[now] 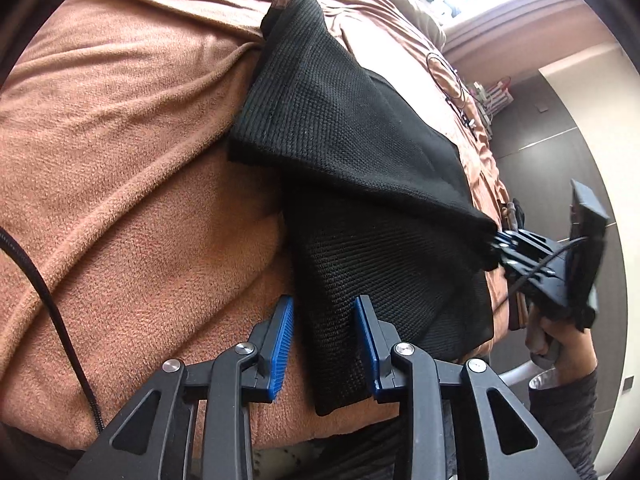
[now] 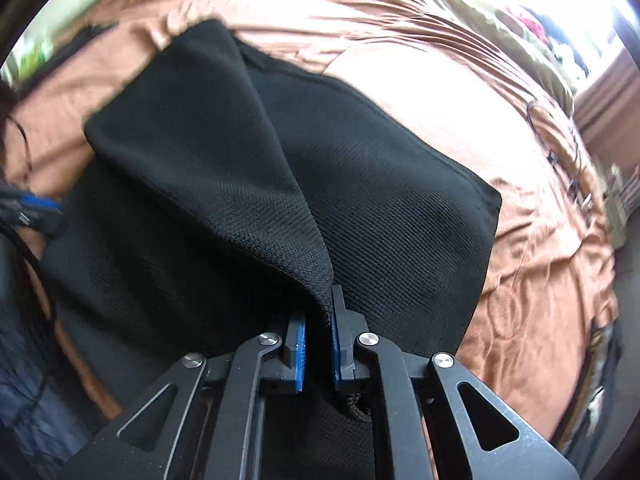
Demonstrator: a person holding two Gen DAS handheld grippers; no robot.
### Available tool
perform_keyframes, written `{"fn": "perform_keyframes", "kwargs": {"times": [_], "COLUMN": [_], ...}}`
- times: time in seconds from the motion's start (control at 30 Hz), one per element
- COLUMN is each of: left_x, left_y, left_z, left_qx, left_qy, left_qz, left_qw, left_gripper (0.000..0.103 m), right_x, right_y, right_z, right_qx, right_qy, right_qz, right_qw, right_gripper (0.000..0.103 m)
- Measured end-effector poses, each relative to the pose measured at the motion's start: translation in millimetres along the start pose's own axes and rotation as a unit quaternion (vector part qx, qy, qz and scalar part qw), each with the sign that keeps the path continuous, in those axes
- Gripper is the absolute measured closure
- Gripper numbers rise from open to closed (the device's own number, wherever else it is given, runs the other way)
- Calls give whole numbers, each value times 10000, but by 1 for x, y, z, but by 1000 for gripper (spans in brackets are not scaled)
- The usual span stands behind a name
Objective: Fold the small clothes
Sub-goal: 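Pinch the folded edge with the right gripper while the left gripper pinches the fold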
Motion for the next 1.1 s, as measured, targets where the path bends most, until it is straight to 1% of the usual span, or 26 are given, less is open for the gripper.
{"fn": "perform_keyframes", "kwargs": {"times": [0.13,0.23,0.33,0.47,0.57,0.7,0.77,0.83,0.9,0.93,0.97,1.0,1.03,1.07,1.1], "left_x": [3,2,2,-2,-6,-16,-22,-26,-26,-25,-24,-23,-21,-21,-21], "left_y": [0,0,3,4,6,10,12,14,14,13,13,12,11,9,8], "left_z": [0,4,11,21,25,28,26,27,26,26,26,25,24,24,25], "left_qx": [-62,-124,-190,-327,-427,-535,-549,-547,-518,-507,-505,-511,-529,-550,-562], "left_qy": [-27,-84,-135,-235,-338,-497,-554,-576,-554,-543,-534,-526,-516,-513,-517], "left_qz": [11,33,39,16,-20,-132,-187,-183,-184,-192,-191,-182,-173,-173,-180], "left_qw": [10000,9999,9997,9992,9985,9972,9968,9967,9970,9971,9971,9971,9971,9970,9969], "left_gripper": [70,70,70,70,70,70,71,71,71,71,71,71,71,71,71], "right_x": [26,41,48,52,52,49,43,38,35,35,35,35,35,35,33], "right_y": [4,13,25,45,64,85,96,101,101,99,97,94,91,87,86], "right_z": [5,9,11,23,42,62,64,61,56,53,50,46,44,42,41], "right_qx": [-647,-1133,-1464,-1762,-2018,-2279,-2254,-2140,-2014,-1936,-1871,-1800,-1758,-1692,-1624], "right_qy": [-540,-850,-1049,-1172,-1313,-1345,-1162,-956,-784,-682,-655,-661,-658,-614,-551], "right_qz": [133,164,155,142,135,110,25,-27,-85,-107,-102,-72,-48,-13,3], "right_qw": [9964,9898,9835,9772,9705,9643,9673,9721,9763,9787,9801,9814,9822,9837,9852], "right_gripper": [98,98,98,98,98,98,97,96,93,89,82,77,69,65,65]}}
Point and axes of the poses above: each gripper's, at about its wrist camera, not at the fingertips, and x roughly against the way its jaws point, z to its right, y to its underside, the point moved 10 cm from there along -x, roughly the way its jaws point, and after that the axes turned 5 degrees about -x, right-handed, at the moved point
